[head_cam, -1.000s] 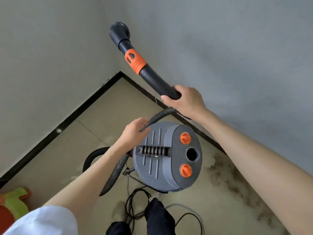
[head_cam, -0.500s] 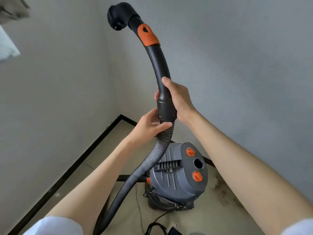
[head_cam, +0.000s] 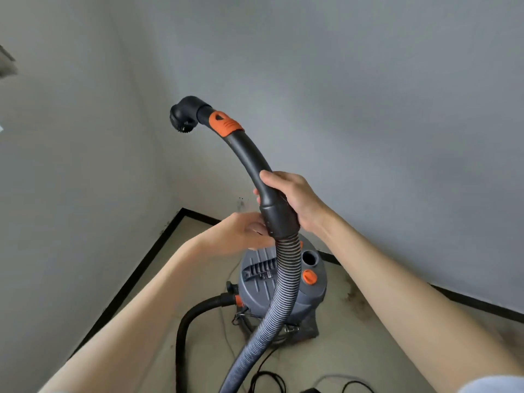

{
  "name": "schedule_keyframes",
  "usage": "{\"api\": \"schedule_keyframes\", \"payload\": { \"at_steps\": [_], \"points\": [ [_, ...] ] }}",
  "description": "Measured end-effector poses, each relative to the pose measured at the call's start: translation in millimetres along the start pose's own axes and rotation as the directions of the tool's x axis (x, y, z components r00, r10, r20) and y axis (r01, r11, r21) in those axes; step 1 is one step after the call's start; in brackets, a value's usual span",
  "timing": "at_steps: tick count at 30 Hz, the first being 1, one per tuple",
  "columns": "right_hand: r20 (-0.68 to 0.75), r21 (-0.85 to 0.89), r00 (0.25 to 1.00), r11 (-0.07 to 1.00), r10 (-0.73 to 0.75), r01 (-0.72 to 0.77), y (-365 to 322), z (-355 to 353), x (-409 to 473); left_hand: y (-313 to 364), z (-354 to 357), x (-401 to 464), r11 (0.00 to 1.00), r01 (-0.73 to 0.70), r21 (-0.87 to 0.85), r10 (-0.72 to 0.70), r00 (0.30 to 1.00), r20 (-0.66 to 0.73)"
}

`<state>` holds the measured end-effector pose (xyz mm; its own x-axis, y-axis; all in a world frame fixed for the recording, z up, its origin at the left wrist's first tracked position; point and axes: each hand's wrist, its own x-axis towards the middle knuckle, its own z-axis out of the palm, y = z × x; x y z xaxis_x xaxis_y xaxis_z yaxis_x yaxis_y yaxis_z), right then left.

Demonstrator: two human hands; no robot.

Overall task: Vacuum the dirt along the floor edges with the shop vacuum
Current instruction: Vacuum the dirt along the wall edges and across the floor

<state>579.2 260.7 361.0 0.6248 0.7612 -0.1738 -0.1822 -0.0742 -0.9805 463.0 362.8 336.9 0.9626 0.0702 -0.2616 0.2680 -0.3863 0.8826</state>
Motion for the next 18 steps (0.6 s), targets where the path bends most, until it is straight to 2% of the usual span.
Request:
{"api": "schedule_keyframes", "payload": {
  "at_steps": [2, 3, 5, 7, 14, 18],
  "points": [
    [0.001, -0.077, 1.0, 0.997, -0.018, 0.018, 7.4, -17.1, -12.0, 4.8, -3.6, 2.2, 0.999, 0.034, -0.032, -0.035, 0.999, -0.034],
    [-0.006, -0.108, 1.0, 0.994, -0.027, 0.026, 10.9, -27.3, -18.1, 8.7, -3.4, 5.7, 0.991, 0.032, -0.134, -0.05, 0.989, -0.137],
    [-0.032, -0.155, 0.999, 0.987, -0.039, 0.034, 15.7, -50.9, -29.6, 26.5, 0.2, 19.3, 0.926, -0.04, -0.375, -0.117, 0.915, -0.386],
    [-0.064, -0.201, 0.997, 0.979, -0.044, 0.03, 19.2, -77.1, -42.6, 54.3, 11.1, 41.6, 0.862, -0.104, -0.496, -0.167, 0.865, -0.472],
    [-0.17, -0.361, 0.98, 0.932, -0.108, 0.041, 24.3, -202.9, -98.6, 157.6, 118.5, 136.3, 0.881, -0.062, -0.469, -0.157, 0.897, -0.414],
    [-0.218, -0.347, 0.971, 0.938, -0.096, 0.015, 21.0, -289.0, -139.0, 206.2, 198.6, 179.5, 0.916, -0.097, -0.389, -0.067, 0.92, -0.385]
  ]
}}
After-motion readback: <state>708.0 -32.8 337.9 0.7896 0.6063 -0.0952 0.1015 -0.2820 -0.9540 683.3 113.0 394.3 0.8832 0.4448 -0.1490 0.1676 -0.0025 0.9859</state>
